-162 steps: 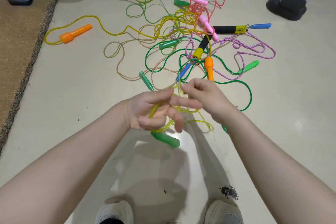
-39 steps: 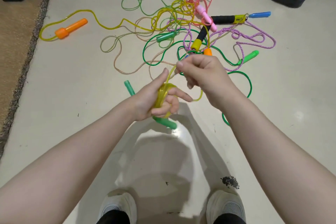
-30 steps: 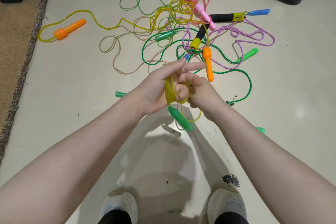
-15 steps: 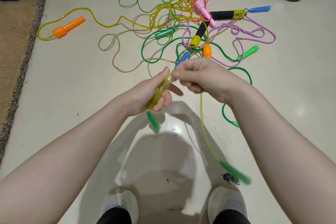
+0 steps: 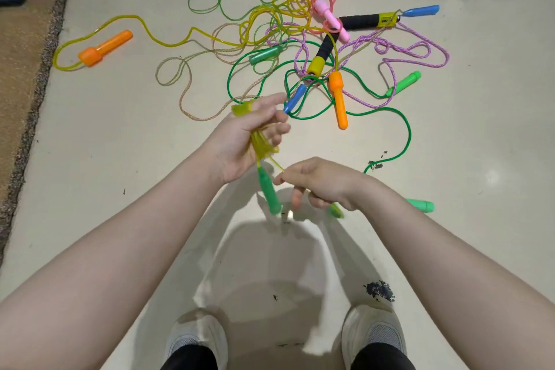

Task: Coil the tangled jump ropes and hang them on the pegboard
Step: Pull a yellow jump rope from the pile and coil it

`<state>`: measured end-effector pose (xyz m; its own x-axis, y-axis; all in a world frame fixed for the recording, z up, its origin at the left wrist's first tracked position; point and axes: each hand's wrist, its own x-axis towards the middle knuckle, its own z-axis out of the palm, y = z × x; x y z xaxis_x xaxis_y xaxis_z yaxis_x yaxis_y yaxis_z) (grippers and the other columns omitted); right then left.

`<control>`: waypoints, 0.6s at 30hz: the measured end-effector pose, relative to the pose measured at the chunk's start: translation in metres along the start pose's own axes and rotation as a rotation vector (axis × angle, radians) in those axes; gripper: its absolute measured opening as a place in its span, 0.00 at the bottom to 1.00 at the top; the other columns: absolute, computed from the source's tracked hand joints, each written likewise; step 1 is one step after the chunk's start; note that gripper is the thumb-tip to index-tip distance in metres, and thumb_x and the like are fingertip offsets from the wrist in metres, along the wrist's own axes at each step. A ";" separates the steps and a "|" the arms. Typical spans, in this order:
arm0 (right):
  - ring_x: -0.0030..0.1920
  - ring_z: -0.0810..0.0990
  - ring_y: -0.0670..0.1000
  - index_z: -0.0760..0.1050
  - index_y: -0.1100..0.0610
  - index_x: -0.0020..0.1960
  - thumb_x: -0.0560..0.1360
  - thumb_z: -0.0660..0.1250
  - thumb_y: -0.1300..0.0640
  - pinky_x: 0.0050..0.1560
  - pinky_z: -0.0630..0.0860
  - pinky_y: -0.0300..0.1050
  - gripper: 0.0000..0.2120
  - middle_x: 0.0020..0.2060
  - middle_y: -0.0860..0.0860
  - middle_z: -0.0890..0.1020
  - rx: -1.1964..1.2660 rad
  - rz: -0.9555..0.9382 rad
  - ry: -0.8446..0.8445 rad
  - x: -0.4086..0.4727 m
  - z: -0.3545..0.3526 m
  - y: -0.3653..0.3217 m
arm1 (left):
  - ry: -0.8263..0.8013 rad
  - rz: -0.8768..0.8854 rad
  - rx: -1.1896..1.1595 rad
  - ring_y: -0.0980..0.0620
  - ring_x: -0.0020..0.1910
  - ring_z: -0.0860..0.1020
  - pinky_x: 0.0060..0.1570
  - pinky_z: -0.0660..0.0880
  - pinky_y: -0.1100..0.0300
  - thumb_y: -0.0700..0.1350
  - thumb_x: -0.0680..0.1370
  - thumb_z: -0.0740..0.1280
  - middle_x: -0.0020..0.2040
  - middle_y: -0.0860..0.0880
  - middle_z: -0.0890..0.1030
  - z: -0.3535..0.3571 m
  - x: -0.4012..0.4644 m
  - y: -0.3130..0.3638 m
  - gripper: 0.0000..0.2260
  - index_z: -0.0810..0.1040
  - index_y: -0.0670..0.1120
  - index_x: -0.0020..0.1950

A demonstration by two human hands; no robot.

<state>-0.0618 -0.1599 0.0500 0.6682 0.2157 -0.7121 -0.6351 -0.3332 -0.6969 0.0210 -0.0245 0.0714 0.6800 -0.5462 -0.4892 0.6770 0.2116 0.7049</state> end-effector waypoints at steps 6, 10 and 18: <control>0.22 0.71 0.47 0.72 0.48 0.63 0.78 0.62 0.61 0.30 0.67 0.41 0.15 0.32 0.51 0.80 -0.374 0.023 -0.477 -0.021 -0.003 -0.026 | 0.337 -0.008 -0.010 0.56 0.35 0.83 0.37 0.78 0.67 0.34 0.79 0.59 0.46 0.46 0.80 -0.034 0.006 -0.003 0.16 0.65 0.44 0.66; 0.25 0.70 0.46 0.79 0.56 0.51 0.76 0.64 0.66 0.28 0.68 0.36 0.09 0.25 0.49 0.74 -0.217 -0.287 -0.275 -0.031 -0.011 -0.045 | 0.245 -0.092 0.435 0.54 0.28 0.78 0.31 0.75 0.66 0.39 0.81 0.59 0.37 0.48 0.81 -0.037 0.000 -0.015 0.06 0.72 0.45 0.56; 0.21 0.59 0.43 0.74 0.57 0.38 0.74 0.66 0.65 0.22 0.55 0.34 0.07 0.20 0.43 0.65 0.412 -0.473 0.434 -0.011 -0.030 -0.038 | -0.669 -0.475 0.075 0.59 0.12 0.60 0.18 0.55 0.69 0.71 0.69 0.54 0.20 0.50 0.70 -0.017 -0.007 -0.009 0.38 0.81 0.36 0.46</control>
<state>-0.0337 -0.1772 0.0871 0.9434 -0.1585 -0.2912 -0.2793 0.0931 -0.9557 0.0153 -0.0087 0.0599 -0.0015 -0.9362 -0.3515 0.8135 -0.2056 0.5441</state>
